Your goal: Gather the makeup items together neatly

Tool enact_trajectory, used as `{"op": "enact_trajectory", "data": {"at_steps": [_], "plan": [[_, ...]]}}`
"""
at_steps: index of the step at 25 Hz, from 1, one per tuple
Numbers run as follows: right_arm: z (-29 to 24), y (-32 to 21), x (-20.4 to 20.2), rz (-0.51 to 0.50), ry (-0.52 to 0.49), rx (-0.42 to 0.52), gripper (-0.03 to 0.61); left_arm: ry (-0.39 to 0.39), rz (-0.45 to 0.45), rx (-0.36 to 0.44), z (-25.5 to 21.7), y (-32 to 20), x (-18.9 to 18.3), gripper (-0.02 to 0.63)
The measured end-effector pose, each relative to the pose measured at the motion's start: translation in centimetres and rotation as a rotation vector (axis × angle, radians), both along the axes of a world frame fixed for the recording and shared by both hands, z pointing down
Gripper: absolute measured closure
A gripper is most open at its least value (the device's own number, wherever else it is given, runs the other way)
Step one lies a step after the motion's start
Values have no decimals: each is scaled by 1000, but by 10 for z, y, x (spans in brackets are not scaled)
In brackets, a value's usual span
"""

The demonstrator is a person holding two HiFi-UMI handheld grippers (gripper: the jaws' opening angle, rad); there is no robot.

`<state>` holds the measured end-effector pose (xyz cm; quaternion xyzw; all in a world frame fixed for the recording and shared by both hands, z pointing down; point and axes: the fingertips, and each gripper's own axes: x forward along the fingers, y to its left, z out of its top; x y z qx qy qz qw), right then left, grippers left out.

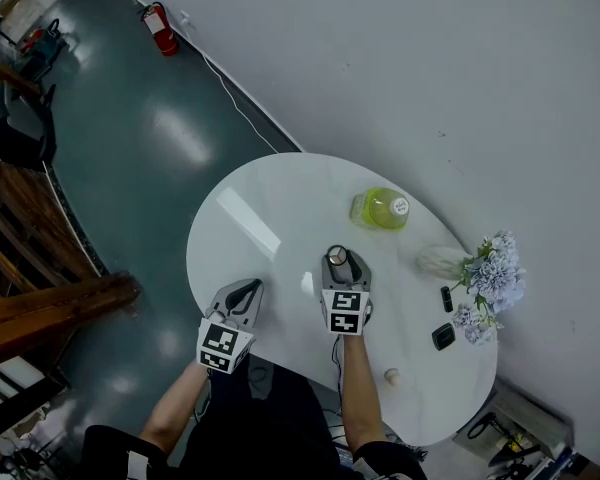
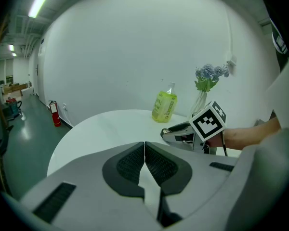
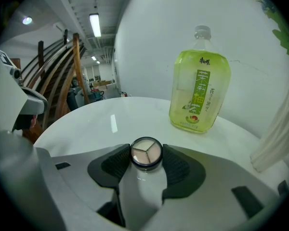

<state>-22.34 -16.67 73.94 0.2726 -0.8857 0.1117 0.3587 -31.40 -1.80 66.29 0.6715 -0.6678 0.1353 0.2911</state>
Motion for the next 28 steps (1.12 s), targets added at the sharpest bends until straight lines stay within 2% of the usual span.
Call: {"op": "enact_trajectory", "data": {"at_steps": [6, 13, 23, 28], "plan": [[-11, 6, 2, 9, -17, 9, 350, -6, 13, 18, -7, 5, 0, 594], [-59, 24, 13, 50, -56, 58, 350, -30, 64, 71, -37, 13, 4, 594], [-149, 77, 49, 173, -113, 164, 350, -60, 204, 196, -102, 27, 21, 594], [-177, 115, 74, 279, -125, 213, 350, -58, 319, 249, -121, 39, 36, 594]]}}
